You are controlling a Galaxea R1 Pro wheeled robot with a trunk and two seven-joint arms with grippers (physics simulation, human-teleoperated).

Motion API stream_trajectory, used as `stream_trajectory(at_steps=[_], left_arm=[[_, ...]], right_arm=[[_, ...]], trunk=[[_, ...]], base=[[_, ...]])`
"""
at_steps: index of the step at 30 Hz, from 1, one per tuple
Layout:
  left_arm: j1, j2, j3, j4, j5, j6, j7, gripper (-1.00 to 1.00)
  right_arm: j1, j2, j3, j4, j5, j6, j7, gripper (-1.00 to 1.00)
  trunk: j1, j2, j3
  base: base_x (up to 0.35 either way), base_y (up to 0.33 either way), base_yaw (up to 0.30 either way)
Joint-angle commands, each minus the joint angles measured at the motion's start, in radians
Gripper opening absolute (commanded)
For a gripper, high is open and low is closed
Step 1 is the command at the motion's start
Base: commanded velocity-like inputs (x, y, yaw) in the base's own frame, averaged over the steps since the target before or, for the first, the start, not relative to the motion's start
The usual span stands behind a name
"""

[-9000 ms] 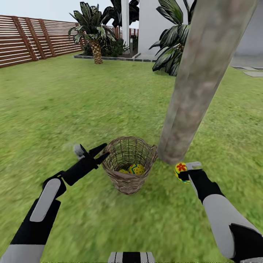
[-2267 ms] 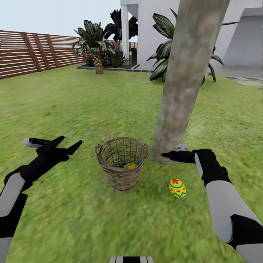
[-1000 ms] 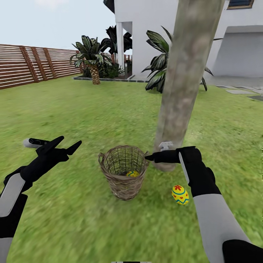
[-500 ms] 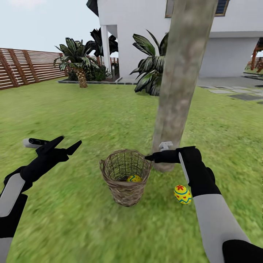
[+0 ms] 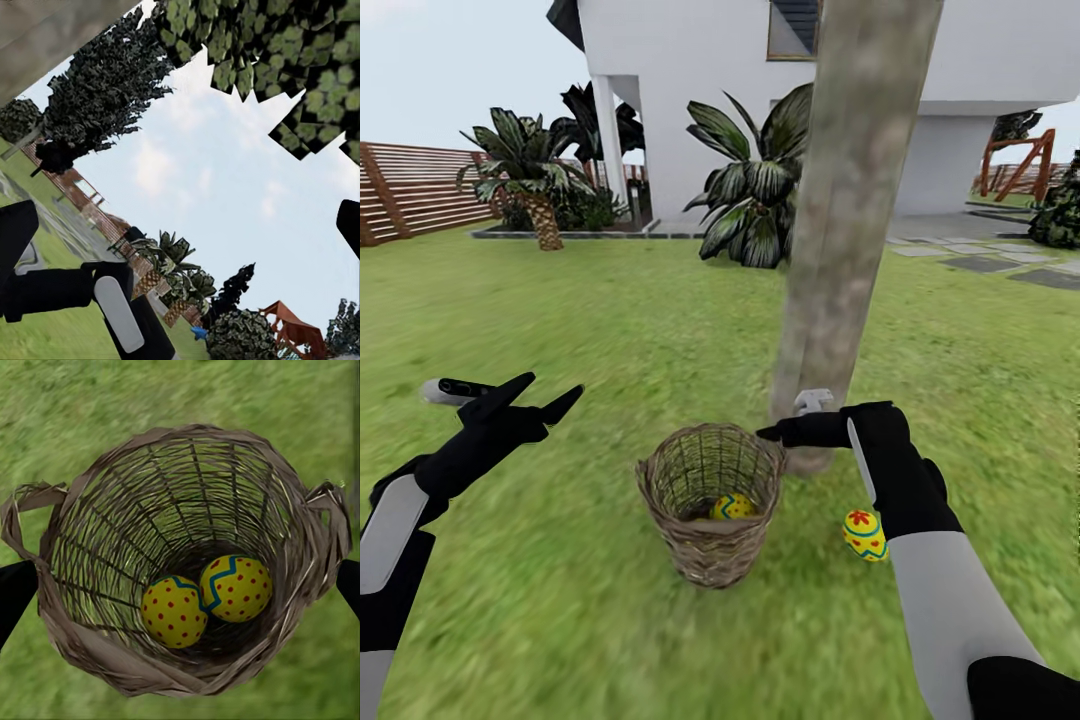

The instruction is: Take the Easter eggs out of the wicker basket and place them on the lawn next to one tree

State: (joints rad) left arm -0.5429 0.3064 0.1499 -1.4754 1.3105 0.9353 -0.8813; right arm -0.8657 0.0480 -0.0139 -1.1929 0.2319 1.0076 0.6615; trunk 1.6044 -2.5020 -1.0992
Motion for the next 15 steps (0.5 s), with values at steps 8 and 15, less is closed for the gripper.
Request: stream_trajectory(at_steps=[8, 15], left_arm=[[0.0, 0.0, 0.0, 0.001, 0.001, 0.005, -0.002, 1.0], [0.0, 0.0, 0.0, 0.001, -0.001, 0.005, -0.002, 1.0]], right_arm=[[-0.001, 0.001, -0.001, 0.002, 0.01, 0.003, 0.008, 1.0], [0.019, 0.002, 0.001, 0.012, 0.025, 0.003, -0.036, 1.0]], trunk=[[0.0, 0.0, 0.008], [0.0, 0.0, 0.016]], base=[[0.194, 0.302, -0.224], [0.194, 0.302, -0.224]])
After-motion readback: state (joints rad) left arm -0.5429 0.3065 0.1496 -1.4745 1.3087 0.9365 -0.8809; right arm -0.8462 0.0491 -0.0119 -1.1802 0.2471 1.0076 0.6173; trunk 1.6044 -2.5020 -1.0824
